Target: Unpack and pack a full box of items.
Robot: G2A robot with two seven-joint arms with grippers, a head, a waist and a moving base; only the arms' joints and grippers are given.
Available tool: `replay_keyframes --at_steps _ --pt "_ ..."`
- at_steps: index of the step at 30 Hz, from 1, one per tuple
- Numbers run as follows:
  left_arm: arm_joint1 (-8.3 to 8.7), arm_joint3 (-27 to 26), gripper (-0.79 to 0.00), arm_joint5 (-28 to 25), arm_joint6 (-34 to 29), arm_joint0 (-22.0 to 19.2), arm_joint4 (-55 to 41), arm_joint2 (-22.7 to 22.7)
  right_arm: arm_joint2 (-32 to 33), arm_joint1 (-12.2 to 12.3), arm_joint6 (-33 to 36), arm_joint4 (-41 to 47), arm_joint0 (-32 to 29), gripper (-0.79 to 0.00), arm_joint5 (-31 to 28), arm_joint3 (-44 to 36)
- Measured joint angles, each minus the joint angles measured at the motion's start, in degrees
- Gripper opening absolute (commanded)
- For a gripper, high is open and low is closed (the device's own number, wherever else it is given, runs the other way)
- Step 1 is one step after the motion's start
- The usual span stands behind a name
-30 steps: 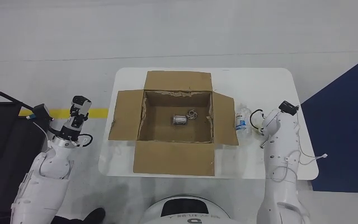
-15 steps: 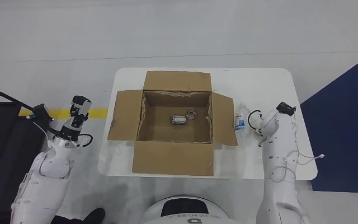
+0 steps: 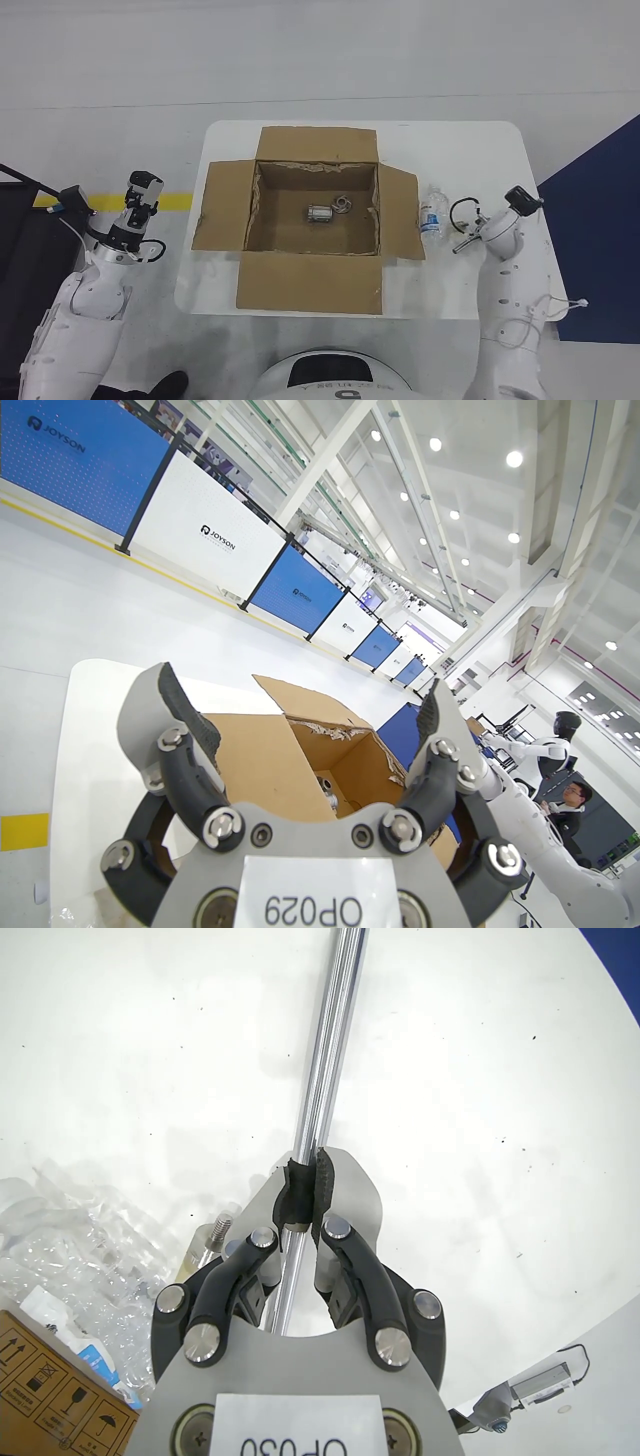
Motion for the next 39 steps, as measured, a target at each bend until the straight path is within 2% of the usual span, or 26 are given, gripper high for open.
replay_keyframes --at_steps 14,19,29,31,35,39 --pt "0.0 0.0 0.0 0.0 0.0 0.0 0.0 0.0 0.1 -0.27 -5.18 4.9 -4.6 -0.785 1.99 -8.55" --pt "0.0 0.0 0.0 0.0 0.0 0.0 0.0 0.0 -0.26 -0.34 -6.53 7.62 -6.4 -0.785 0.29 -11.96" --pt "0.0 0.0 0.0 0.0 0.0 0.0 0.0 0.0 -3.42 0.14 -2.62 -1.12 -2.04 -0.785 3.66 -6.79" --pt "0.0 0.0 0.0 0.0 0.0 0.0 0.0 0.0 -4.67 0.17 -1.75 -3.67 -0.64 -0.668 4.49 -5.16" --pt "0.0 0.0 0.0 0.0 0.0 0.0 0.0 0.0 -7.51 0.19 0.2 -7.2 3.36 -0.563 3.6 -0.45" --pt "0.0 0.0 0.0 0.0 0.0 0.0 0.0 0.0 -10.7 -0.03 0.53 -9.3 5.3 -0.545 2.56 1.5"
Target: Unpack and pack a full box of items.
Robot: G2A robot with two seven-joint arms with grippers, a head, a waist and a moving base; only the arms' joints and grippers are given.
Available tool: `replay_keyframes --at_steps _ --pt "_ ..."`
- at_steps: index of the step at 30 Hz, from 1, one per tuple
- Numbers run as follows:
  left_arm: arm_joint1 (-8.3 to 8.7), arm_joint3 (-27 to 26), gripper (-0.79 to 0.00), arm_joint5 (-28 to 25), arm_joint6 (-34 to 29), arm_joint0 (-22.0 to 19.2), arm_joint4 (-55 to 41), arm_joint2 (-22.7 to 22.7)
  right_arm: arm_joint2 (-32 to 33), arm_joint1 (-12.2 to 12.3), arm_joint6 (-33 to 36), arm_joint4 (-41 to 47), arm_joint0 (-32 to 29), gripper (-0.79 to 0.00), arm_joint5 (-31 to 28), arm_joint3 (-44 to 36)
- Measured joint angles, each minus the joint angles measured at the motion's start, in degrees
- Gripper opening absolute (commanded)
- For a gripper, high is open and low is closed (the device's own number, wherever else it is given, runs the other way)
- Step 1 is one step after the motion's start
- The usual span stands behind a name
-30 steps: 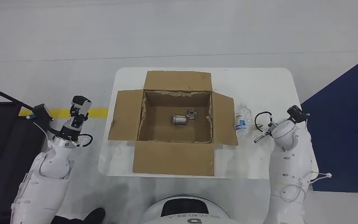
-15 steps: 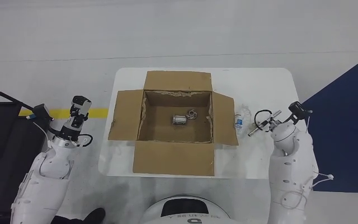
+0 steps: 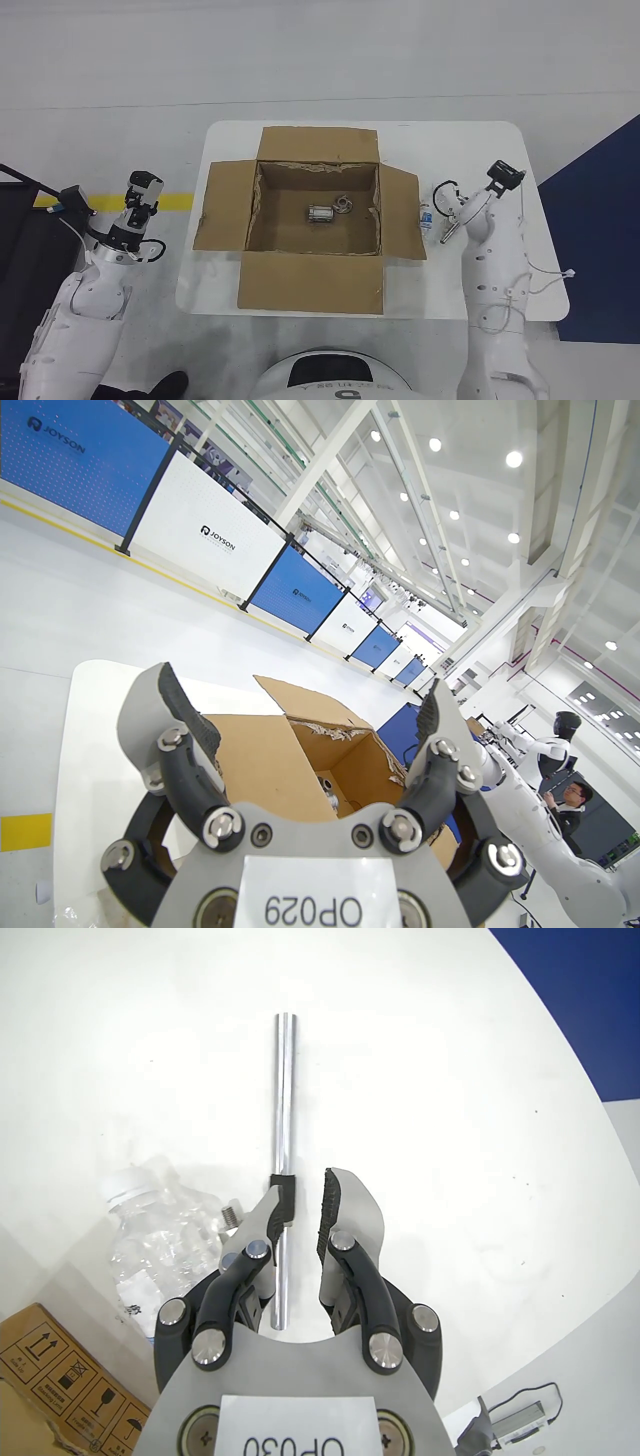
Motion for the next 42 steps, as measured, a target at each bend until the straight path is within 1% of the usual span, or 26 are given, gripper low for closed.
replay_keyframes --at_steps 2,4,8,10,13,14,16,24,26,28,29,30,31,34,37,42 --pt "0.0 0.0 0.0 0.0 0.0 0.0 0.0 0.0 -1.15 -0.11 0.49 -1.38 0.68 -0.548 0.63 0.82" --pt "0.0 0.0 0.0 0.0 0.0 0.0 0.0 0.0 -1.84 -0.18 1.06 -2.4 1.25 -0.57 0.86 1.5" --pt "0.0 0.0 0.0 0.0 0.0 0.0 0.0 0.0 -2.79 -0.21 3.21 -5.22 2.62 -0.566 0.77 3.89" --pt "0.0 0.0 0.0 0.0 0.0 0.0 0.0 0.0 -3.03 -0.21 4.32 -6.21 3.31 -0.557 0.38 5.02" --pt "0.0 0.0 0.0 0.0 0.0 0.0 0.0 0.0 -3.12 -0.21 5.68 -7.29 4.25 -0.52 0.08 6.88" --pt "0.0 0.0 0.0 0.0 0.0 0.0 0.0 0.0 -3.16 -0.22 6.05 -7.71 4.63 -0.526 0.02 7.71" --pt "0.0 0.0 0.0 0.0 0.0 0.0 0.0 0.0 -3.2 -0.24 6.38 -8.1 5.25 -0.563 -0.13 9.02" --pt "0.0 0.0 0.0 0.0 0.0 0.0 0.0 0.0 -1.74 -0.24 4.26 -5.77 7.63 -0.594 -0.92 14.58" --pt "0.0 0.0 0.0 0.0 0.0 0.0 0.0 0.0 -1.5 -0.23 3.95 -5.42 8.07 -0.64 -1.04 15.59" --pt "0.0 0.0 0.0 0.0 0.0 0.0 0.0 0.0 -1.21 -0.22 3.77 -5.0 8.4 -0.65 -1.17 16.32" --pt "0.0 0.0 0.0 0.0 0.0 0.0 0.0 0.0 -0.97 -0.19 3.54 -4.73 8.57 -0.674 -1.21 16.75" --pt "0.0 0.0 0.0 0.0 0.0 0.0 0.0 0.0 -0.82 -0.18 3.34 -4.53 8.67 -0.72 -1.24 17.04" --pt "0.0 0.0 0.0 0.0 0.0 0.0 0.0 0.0 -0.67 -0.18 3.15 -4.3 8.74 -0.785 -1.26 17.27" --pt "0.0 0.0 0.0 0.0 0.0 0.0 0.0 0.0 -0.24 -0.16 2.44 -3.46 8.75 -0.785 -1.31 17.34" --pt "0.0 0.0 0.0 0.0 0.0 0.0 0.0 0.0 0.42 -0.17 1.24 -1.99 7.79 -0.785 -1.42 15.52" --pt "0.0 0.0 0.0 0.0 0.0 0.0 0.0 0.0 2.65 -0.2 -0.98 2.69 4.64 -0.785 -1.3 9.48"
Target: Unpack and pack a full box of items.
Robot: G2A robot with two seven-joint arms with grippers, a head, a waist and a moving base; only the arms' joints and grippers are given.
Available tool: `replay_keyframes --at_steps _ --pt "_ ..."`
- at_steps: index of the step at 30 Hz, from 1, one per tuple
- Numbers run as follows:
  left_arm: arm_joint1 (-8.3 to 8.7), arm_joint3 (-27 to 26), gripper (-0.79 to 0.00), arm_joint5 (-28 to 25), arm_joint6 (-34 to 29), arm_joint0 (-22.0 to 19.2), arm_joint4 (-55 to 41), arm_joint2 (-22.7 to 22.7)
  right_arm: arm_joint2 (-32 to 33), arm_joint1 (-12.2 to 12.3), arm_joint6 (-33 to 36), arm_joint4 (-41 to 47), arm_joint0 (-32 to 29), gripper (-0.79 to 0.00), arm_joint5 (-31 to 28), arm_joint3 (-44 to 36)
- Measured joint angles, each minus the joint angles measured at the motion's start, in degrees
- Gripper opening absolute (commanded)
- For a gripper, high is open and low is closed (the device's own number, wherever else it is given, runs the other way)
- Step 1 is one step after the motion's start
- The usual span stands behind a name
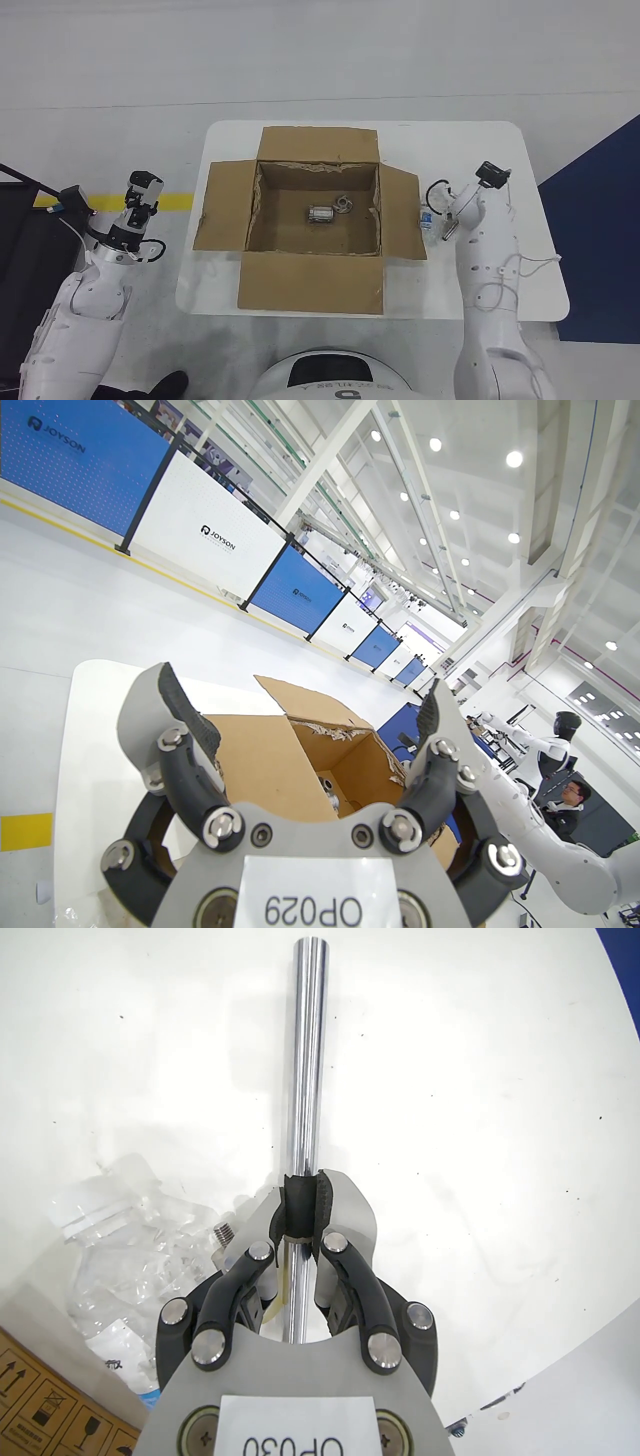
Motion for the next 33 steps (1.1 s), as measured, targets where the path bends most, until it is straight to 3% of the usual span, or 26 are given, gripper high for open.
replay_keyframes --at_steps 9,21,33 --pt "0.0 0.0 0.0 0.0 0.0 0.0 0.0 0.0 4.81 0.03 -6.54 11.18 -6.69 -0.785 -2.32 -6.96" --pt "0.0 0.0 0.0 0.0 0.0 0.0 0.0 0.0 5.21 0.78 -6.61 9.12 -5.85 -0.785 -2.49 -3.7" --pt "0.0 0.0 0.0 0.0 0.0 0.0 0.0 0.0 8.57 0.84 -11.79 18.95 -9.95 -0.785 -3.59 -10.34"
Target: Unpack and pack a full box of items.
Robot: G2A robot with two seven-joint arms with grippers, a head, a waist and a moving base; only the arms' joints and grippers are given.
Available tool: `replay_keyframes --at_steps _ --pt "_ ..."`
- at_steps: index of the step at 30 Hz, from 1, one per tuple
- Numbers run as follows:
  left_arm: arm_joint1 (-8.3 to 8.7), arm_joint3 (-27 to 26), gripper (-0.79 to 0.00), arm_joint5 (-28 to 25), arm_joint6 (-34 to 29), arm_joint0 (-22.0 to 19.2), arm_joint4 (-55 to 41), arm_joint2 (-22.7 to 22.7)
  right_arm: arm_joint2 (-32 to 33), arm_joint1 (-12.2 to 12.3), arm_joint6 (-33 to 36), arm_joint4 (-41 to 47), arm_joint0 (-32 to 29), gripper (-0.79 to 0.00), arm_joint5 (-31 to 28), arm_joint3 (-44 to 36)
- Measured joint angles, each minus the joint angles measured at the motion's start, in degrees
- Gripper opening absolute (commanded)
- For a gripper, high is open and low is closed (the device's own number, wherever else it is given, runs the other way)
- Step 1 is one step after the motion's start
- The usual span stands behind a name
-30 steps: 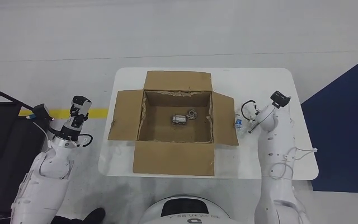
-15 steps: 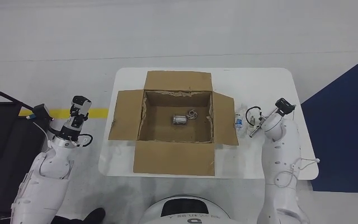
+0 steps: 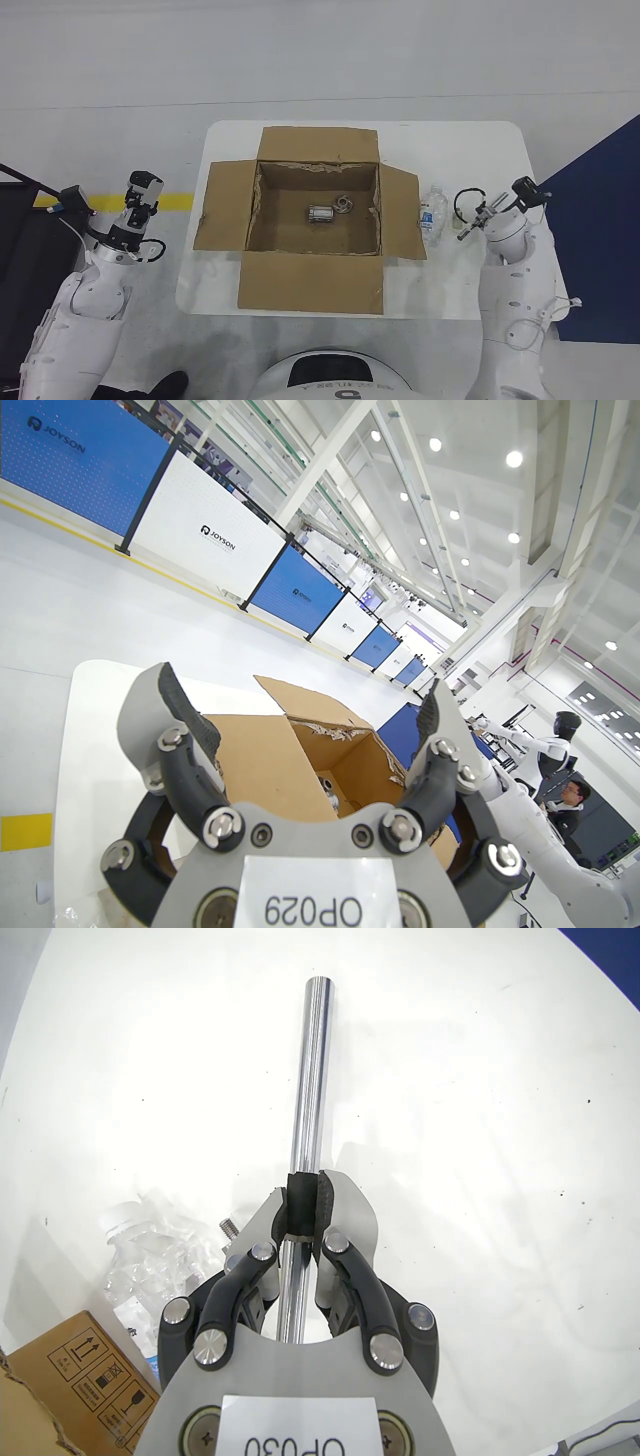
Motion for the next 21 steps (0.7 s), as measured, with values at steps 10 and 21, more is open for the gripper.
replay_keyframes --at_steps 10,21 --pt "0.0 0.0 0.0 0.0 0.0 0.0 0.0 0.0 0.07 0.66 0.82 1.56 0.69 -0.785 -2.52 1.32" --pt "0.0 0.0 0.0 0.0 0.0 0.0 0.0 0.0 -1.02 1.55 2.52 -2.46 2.22 -0.785 -2.15 4.51"
